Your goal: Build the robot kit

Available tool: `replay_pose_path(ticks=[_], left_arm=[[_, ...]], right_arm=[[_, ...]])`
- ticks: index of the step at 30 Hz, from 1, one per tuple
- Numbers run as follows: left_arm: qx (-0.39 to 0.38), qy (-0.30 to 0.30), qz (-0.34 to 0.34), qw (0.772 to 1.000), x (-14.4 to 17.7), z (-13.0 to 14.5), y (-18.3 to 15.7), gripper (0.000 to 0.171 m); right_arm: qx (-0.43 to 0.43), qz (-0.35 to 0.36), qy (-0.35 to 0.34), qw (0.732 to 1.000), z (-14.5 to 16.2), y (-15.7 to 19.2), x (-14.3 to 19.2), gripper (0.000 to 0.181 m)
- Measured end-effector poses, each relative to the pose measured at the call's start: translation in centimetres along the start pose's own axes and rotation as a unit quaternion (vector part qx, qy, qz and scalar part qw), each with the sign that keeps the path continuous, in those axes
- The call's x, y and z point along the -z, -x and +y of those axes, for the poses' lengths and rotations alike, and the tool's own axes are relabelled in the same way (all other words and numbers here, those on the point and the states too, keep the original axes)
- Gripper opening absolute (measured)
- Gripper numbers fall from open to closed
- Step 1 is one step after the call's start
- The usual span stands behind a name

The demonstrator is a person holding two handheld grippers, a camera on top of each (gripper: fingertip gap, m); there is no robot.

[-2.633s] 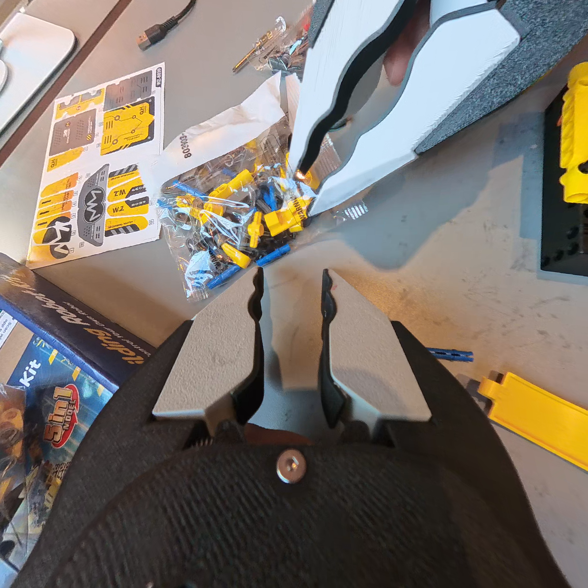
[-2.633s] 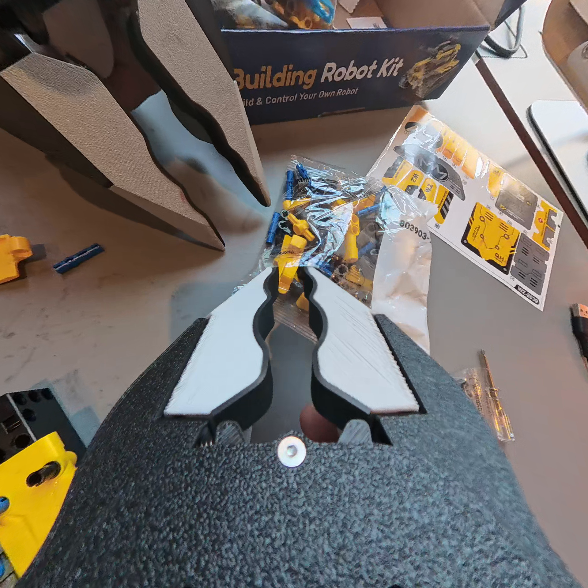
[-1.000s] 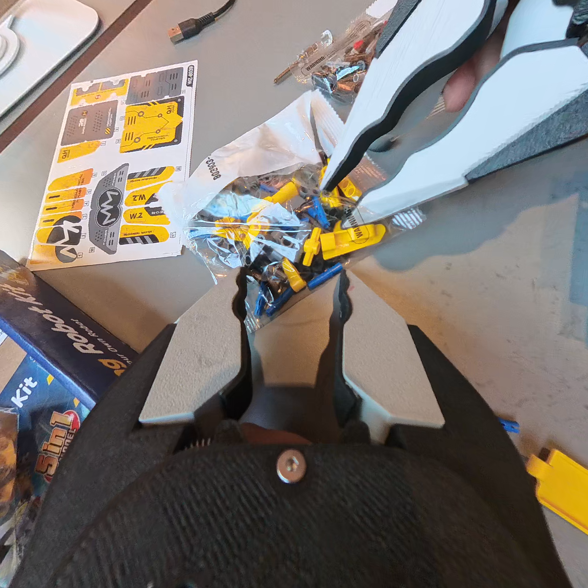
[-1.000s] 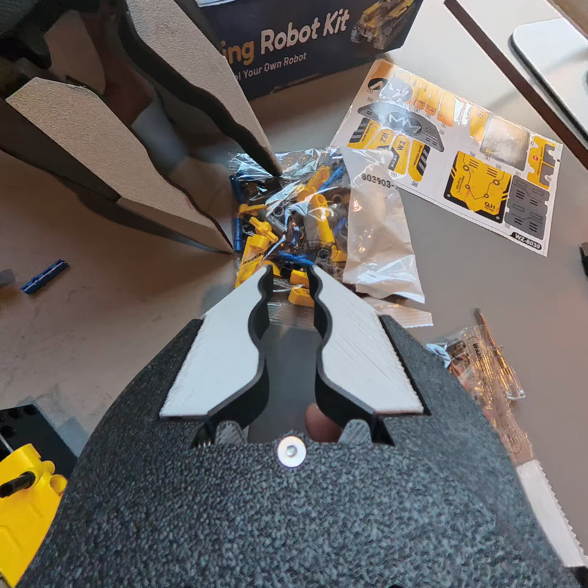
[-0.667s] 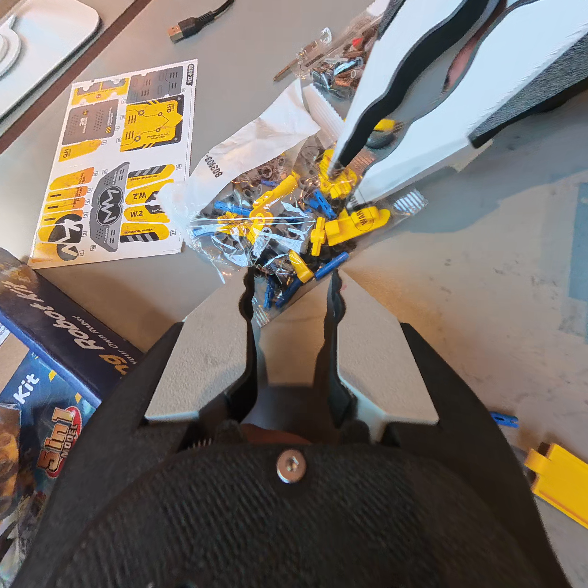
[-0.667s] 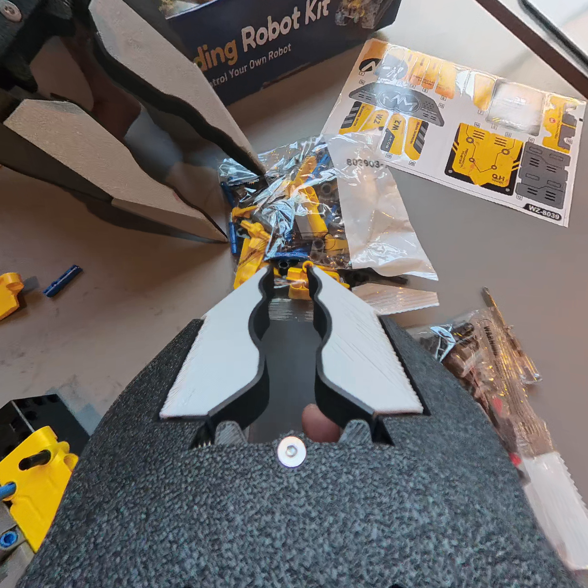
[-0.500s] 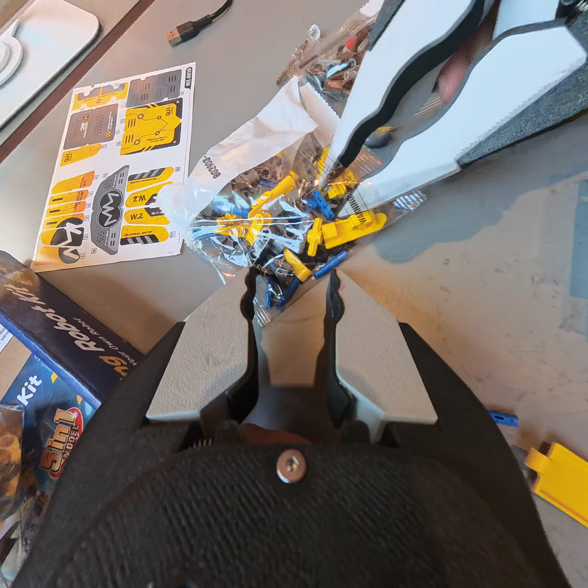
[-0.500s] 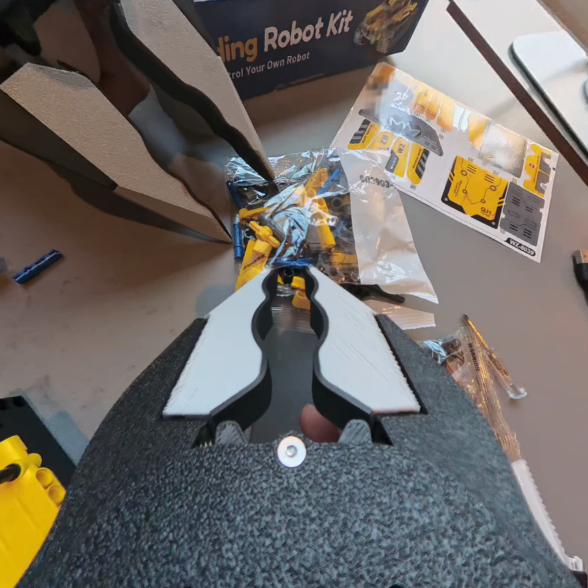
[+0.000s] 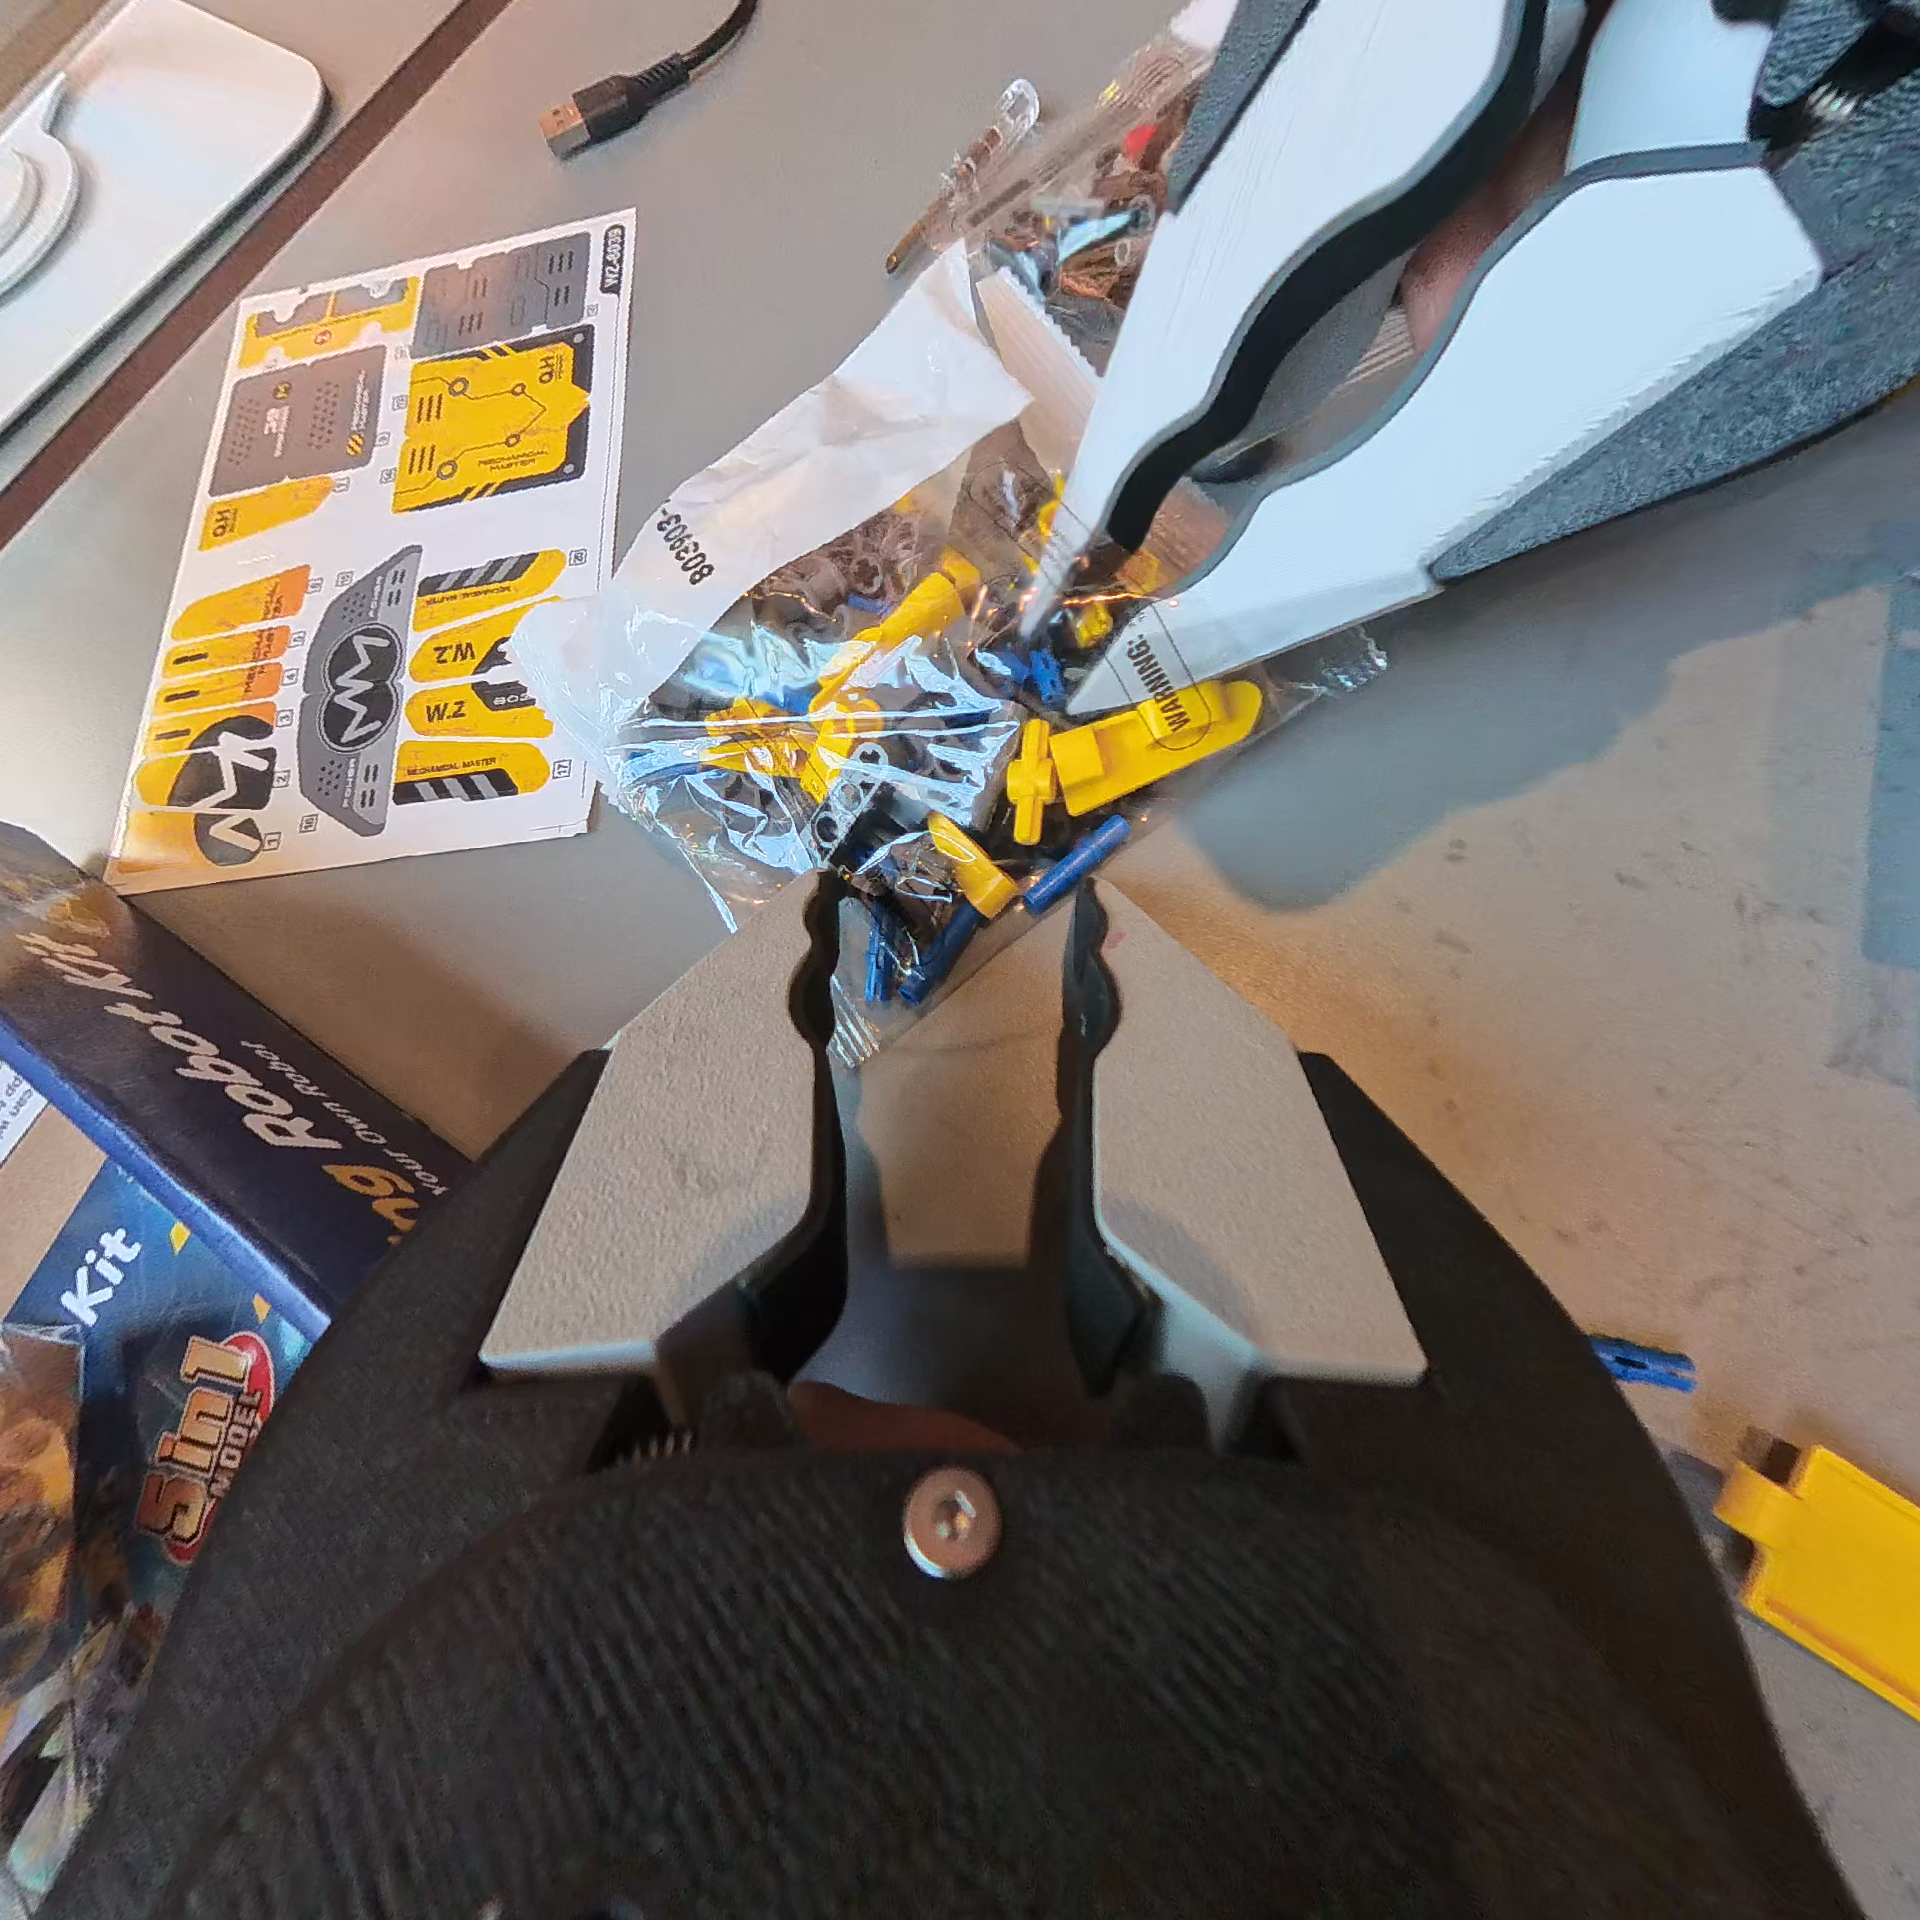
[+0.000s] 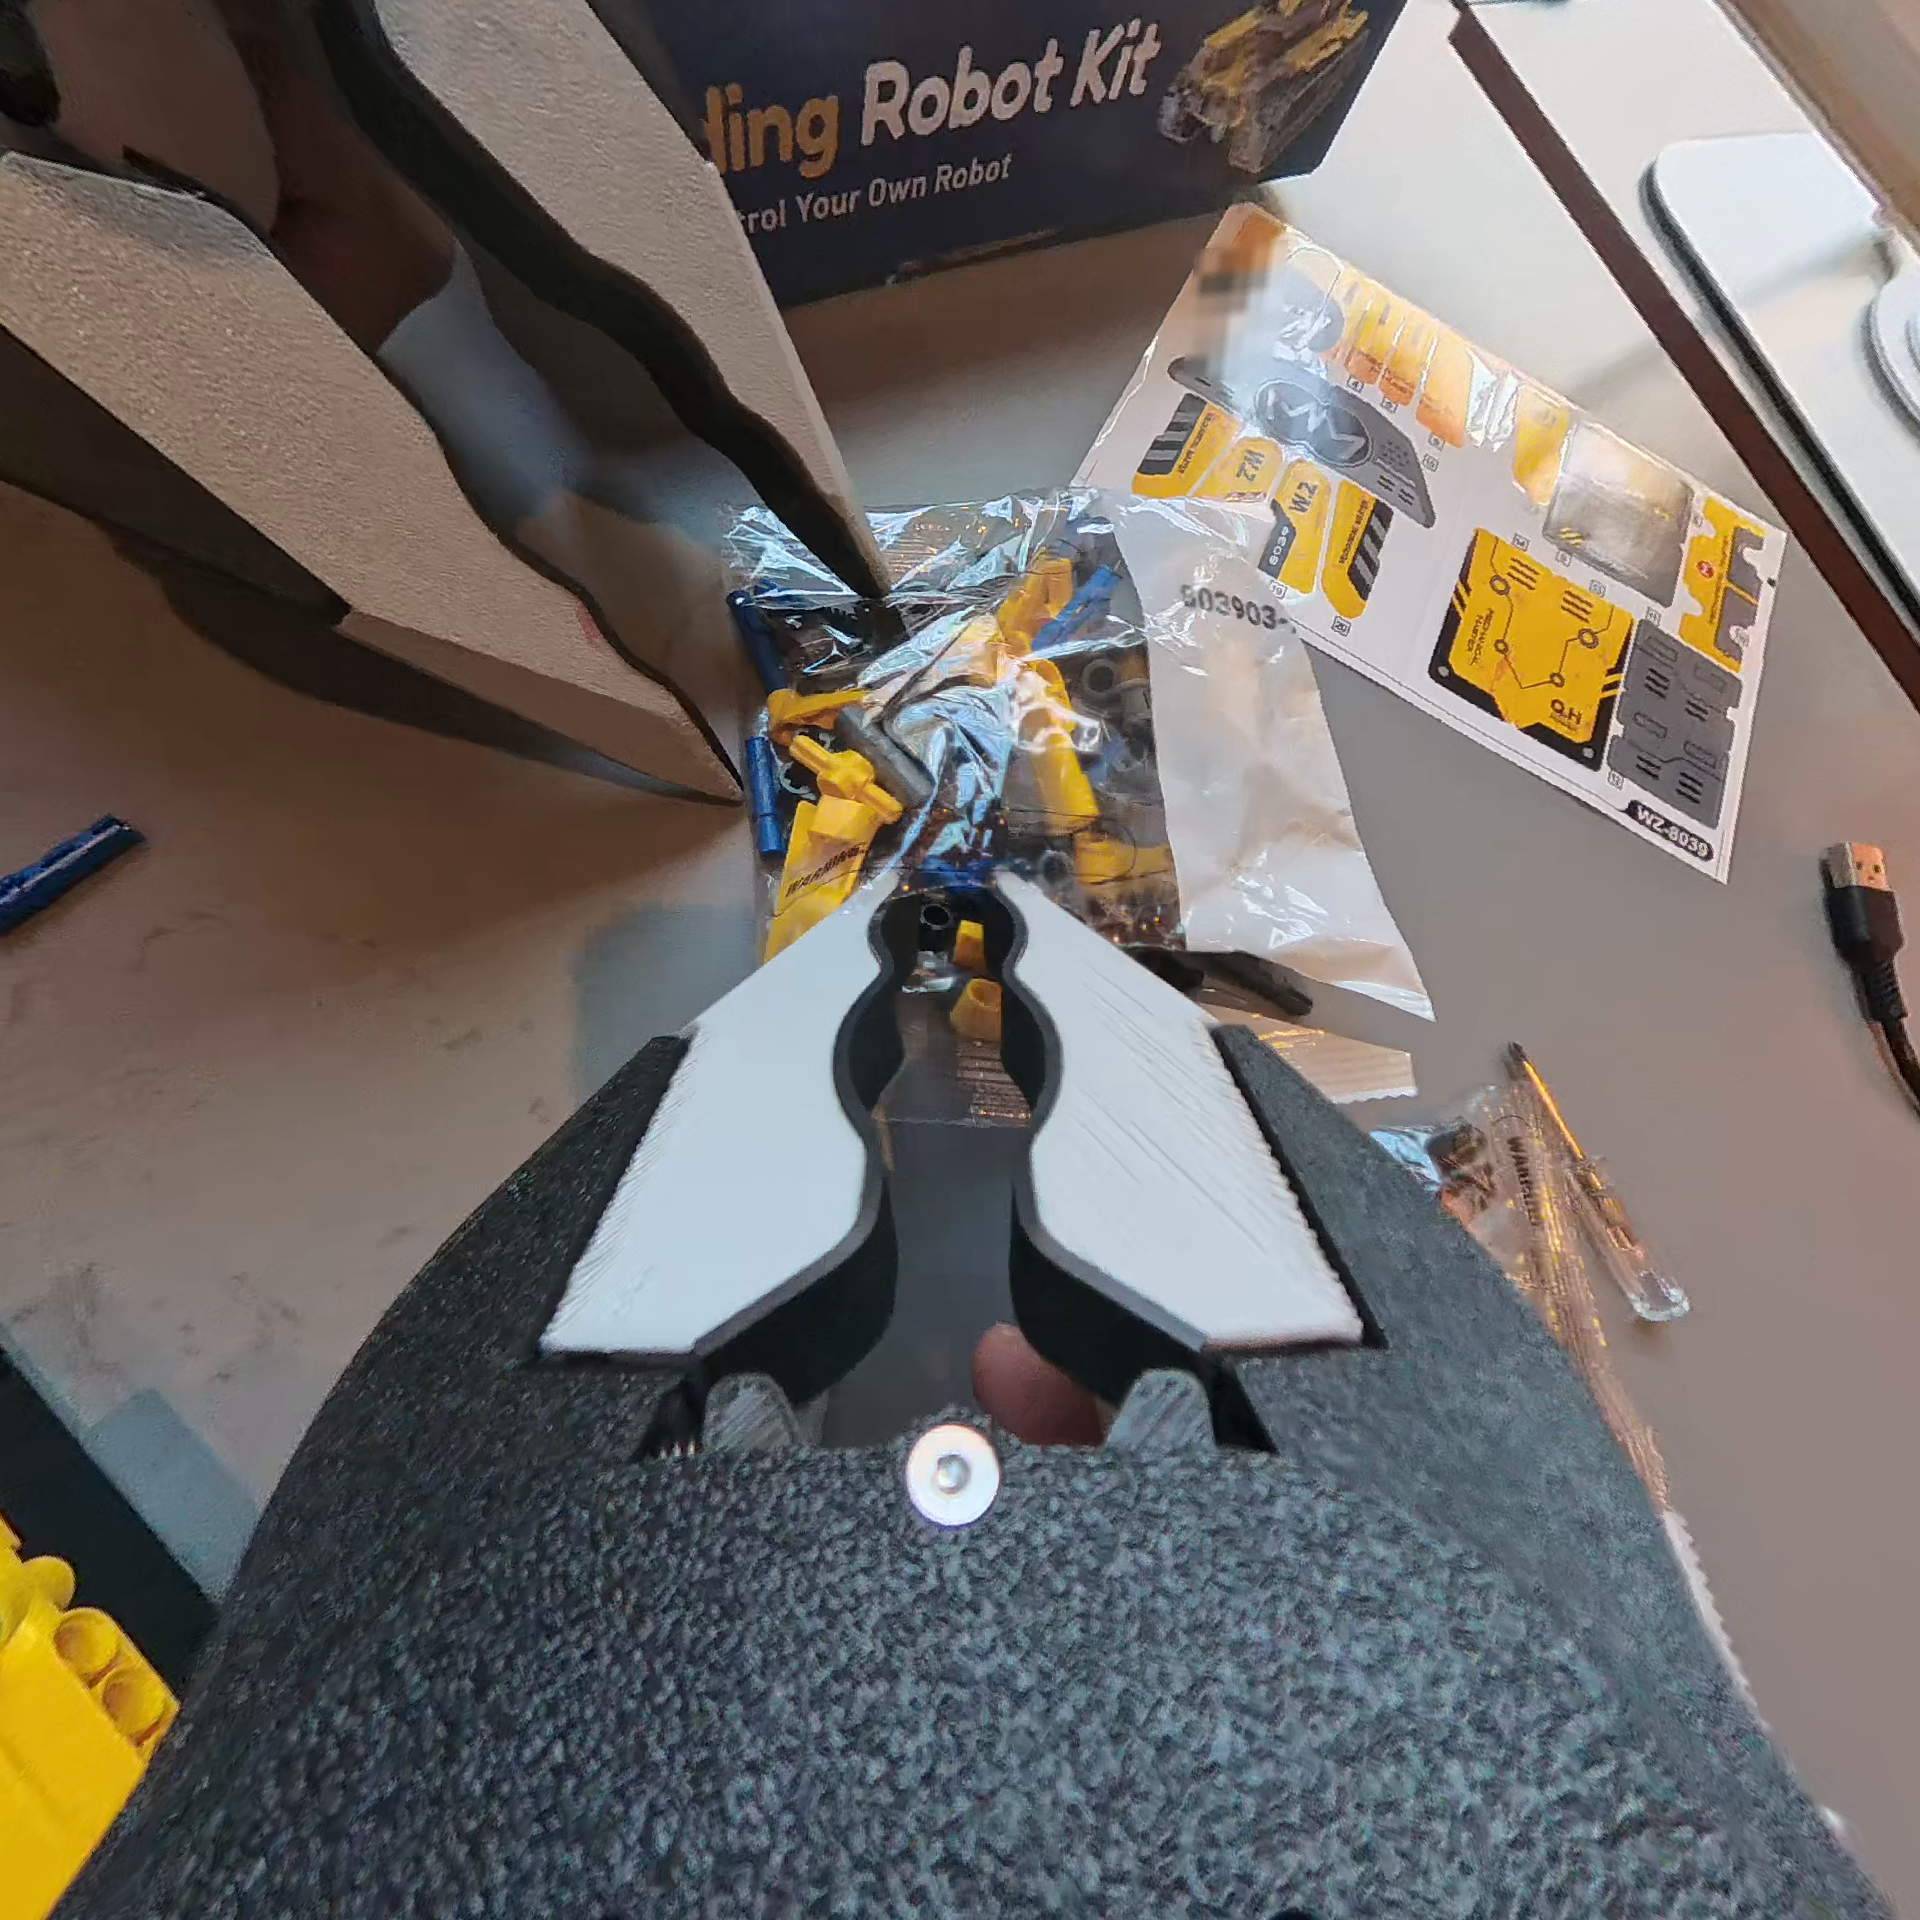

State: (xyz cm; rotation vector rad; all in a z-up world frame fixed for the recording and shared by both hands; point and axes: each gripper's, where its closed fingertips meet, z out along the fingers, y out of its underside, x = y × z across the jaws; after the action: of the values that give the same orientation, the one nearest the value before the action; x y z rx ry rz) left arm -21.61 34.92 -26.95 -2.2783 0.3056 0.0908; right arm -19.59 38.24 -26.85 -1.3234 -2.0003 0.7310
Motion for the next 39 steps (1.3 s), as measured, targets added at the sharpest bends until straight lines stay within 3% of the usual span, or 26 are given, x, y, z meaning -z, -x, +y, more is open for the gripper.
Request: replay_pose_path(ticks=[23,29,39], left_arm=[[0.011,0.002,0.0,1.0,0.1,0.1,0.1,0.041],[0.006,0.002,0.0,1.0,0.1,0.1,0.0,0.039],[0.004,0.001,0.001,1.0,0.1,0.1,-0.1,0.038]], right_arm=[[0.009,0.013,-0.039,0.999,-0.6,-1.4,2.3,0.0],[0.024,0.012,-0.01,1.0,0.2,-0.5,0.7,0.02],[0.056,0.047,0.01,0.997,0.0,-0.6,-0.3,0.011]])
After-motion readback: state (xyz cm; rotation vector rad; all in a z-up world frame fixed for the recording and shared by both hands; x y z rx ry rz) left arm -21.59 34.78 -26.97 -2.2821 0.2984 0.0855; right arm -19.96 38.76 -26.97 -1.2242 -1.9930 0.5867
